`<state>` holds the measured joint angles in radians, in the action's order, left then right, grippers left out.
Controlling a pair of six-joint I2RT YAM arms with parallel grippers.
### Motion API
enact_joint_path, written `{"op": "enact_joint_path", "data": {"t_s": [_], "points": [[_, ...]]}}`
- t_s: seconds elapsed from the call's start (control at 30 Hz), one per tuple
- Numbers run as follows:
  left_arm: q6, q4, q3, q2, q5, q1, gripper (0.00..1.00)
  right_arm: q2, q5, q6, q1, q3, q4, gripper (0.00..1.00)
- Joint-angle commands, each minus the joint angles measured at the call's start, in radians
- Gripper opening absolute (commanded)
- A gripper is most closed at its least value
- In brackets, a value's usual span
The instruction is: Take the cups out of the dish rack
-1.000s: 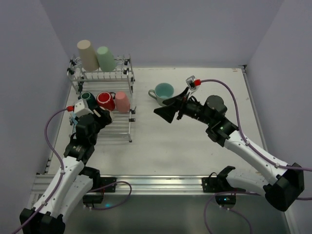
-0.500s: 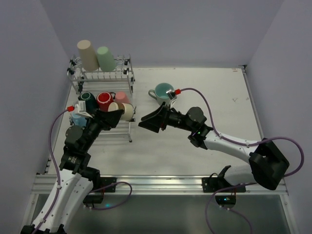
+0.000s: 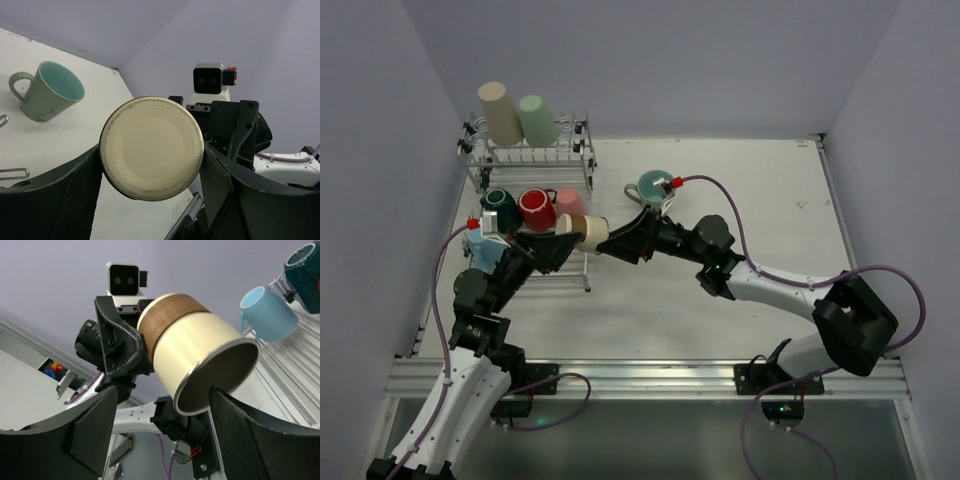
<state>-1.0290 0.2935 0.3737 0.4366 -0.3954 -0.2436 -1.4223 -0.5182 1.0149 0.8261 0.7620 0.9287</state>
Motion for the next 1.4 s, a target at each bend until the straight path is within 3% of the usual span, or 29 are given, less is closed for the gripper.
{"op": "enact_joint_path", "data": {"t_s": [0.0, 0.23, 0.3, 0.37, 0.43, 0.5, 0.67, 0.8, 0.93, 1.0, 1.13, 1.37], "points": [[-0.054, 0.119, -0.010, 0.005, -0.066, -0.003, 0.46, -0.033, -0.034, 0.022, 0.008, 0.069, 0.091, 0.75], [-0.071, 0.142, -0.024, 0.001, -0.077, -0.003, 0.46, -0.101, -0.058, 0.089, 0.008, 0.144, 0.150, 0.44], [-0.059, 0.128, -0.022, -0.007, -0.071, -0.003, 0.48, -0.119, -0.057, 0.123, 0.008, 0.152, 0.171, 0.28], [-0.036, 0.113, -0.019, -0.012, -0.069, -0.005, 0.54, -0.121, -0.043, 0.129, 0.007, 0.151, 0.176, 0.10], [0.012, 0.070, 0.004, -0.010, -0.072, -0.003, 0.69, -0.109, -0.026, 0.120, 0.007, 0.137, 0.162, 0.00], [0.065, -0.030, 0.060, -0.006, -0.063, -0.003, 0.84, -0.076, 0.000, 0.090, 0.004, 0.122, 0.142, 0.00], [0.331, -0.282, 0.259, 0.010, -0.005, -0.003, 1.00, 0.035, 0.061, -0.080, -0.021, 0.140, -0.144, 0.00], [0.500, -0.547, 0.353, -0.019, 0.081, -0.003, 1.00, 0.106, 0.156, -0.270, -0.053, 0.232, -0.482, 0.00], [0.641, -0.698, 0.344, -0.076, 0.194, -0.003, 1.00, 0.144, 0.396, -0.482, -0.117, 0.376, -0.933, 0.00], [0.673, -0.766, 0.320, -0.100, 0.243, -0.003, 1.00, 0.152, 0.499, -0.582, -0.197, 0.451, -1.052, 0.00], [0.667, -0.720, 0.258, -0.139, 0.182, -0.003, 1.00, 0.082, 0.755, -0.740, -0.343, 0.575, -1.284, 0.00], [0.687, -0.691, 0.240, -0.108, 0.152, 0.004, 1.00, -0.223, 0.896, -0.893, -0.487, 0.851, -1.533, 0.00]]}}
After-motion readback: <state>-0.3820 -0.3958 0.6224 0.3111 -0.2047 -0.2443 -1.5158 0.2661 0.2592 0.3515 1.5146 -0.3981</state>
